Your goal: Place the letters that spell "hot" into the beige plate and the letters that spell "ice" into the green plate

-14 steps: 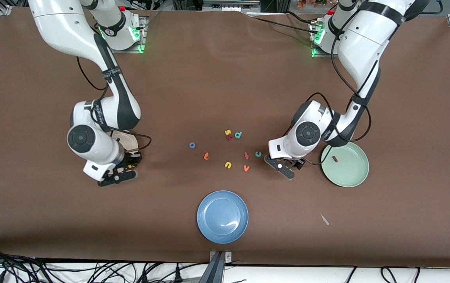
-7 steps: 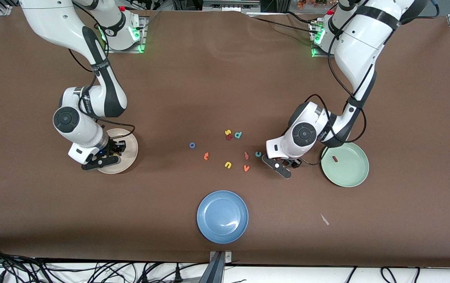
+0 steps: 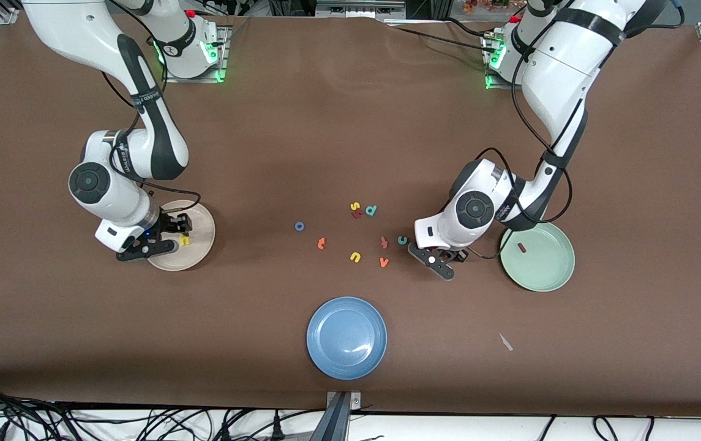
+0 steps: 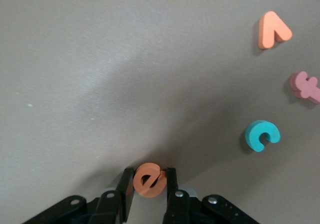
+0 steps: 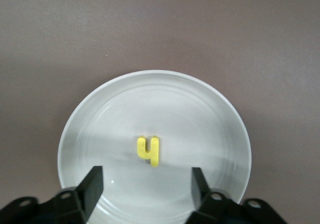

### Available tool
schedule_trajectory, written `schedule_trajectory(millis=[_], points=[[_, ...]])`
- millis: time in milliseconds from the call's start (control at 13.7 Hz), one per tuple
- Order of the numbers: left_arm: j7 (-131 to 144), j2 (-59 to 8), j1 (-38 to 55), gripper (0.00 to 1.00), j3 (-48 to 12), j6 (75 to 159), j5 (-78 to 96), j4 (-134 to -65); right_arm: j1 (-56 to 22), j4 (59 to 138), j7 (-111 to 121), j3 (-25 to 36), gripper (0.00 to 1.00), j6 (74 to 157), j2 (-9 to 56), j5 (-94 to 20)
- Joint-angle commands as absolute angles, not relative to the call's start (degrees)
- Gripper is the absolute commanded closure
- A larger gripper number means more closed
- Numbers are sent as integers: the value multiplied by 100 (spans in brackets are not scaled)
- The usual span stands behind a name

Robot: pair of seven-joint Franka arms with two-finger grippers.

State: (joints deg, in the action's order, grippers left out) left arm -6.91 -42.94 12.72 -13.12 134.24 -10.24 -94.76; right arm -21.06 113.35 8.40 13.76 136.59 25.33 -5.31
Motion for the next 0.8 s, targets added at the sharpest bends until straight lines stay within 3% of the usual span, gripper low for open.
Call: schedule_trajectory(millis=[0,439,732], points=[[-720,-3834,951,100,-1283,12668,-1204,-9414,-2074,11233,-65,1091,0,13456,2382,-615],[-1749,-3498,-174,100,-1310,12138,-1187,-9509,-2188,10443,-3318,151,0,13474,2829,-606],[-1810,-3629,-562,100,-1318,12146,-1187,-9668,-2583,9722,-4410,18,0,13456,3496,-598]])
